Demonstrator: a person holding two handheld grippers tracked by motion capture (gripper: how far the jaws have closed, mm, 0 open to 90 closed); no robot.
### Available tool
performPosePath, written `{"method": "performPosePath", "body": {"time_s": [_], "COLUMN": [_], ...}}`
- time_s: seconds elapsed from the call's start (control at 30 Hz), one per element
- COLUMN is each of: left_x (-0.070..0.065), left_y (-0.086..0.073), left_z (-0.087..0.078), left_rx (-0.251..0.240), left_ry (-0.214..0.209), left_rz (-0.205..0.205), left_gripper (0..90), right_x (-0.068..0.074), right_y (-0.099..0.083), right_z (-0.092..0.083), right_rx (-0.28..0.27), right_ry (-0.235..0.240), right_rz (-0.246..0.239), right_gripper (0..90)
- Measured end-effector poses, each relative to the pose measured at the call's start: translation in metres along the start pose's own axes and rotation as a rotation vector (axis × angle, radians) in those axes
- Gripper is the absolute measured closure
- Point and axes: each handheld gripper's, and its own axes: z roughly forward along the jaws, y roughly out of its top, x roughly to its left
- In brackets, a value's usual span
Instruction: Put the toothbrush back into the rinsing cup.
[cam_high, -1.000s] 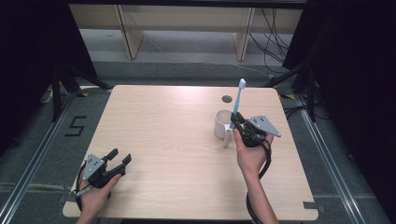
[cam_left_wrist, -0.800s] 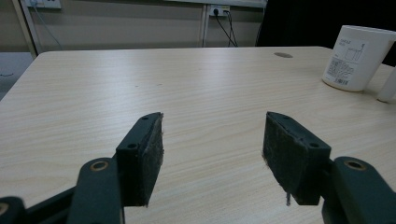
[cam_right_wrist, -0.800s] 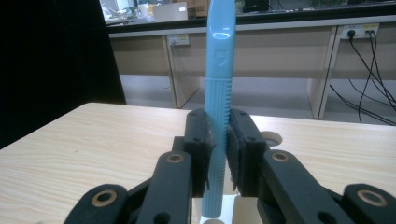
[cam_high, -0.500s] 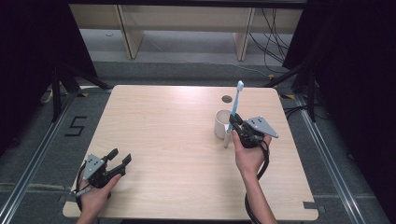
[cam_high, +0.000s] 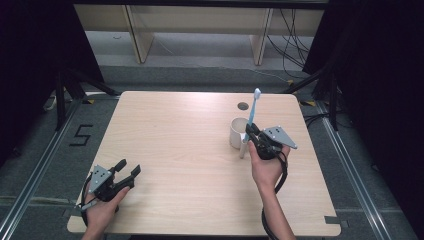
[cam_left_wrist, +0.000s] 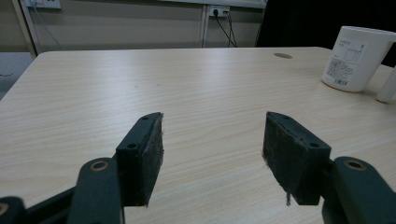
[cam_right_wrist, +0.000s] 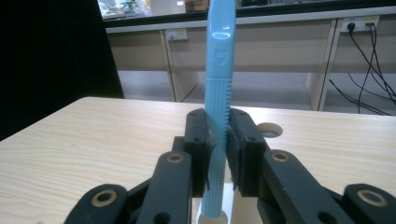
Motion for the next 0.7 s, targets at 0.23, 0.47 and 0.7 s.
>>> {"method": "performPosePath", "body": {"time_s": [0.23, 0.47, 0.7], "left_x": [0.0, -0.0001, -0.0001], "left_y": [-0.0001, -0.0001, -0.0001], "left_z": [-0.0001, -0.0001, -0.0001], "left_rx": [-0.002, -0.002, -0.002], "left_ry": [-0.001, -0.001, -0.001], "left_rz": [-0.002, -0.001, -0.002], "left_gripper": [37.7, 37.8, 37.7], "right_x": [0.0013, 0.0013, 0.0007], "right_y": [-0.0026, -0.005, -0.008], "right_z": [0.0013, 0.0022, 0.0034], "right_rx": [0.006, 0.002, 0.021], "right_ry": [0.005, -0.009, 0.0], "right_rz": [0.017, 0.008, 0.013], "right_gripper": [79.3, 79.3, 79.3]}}
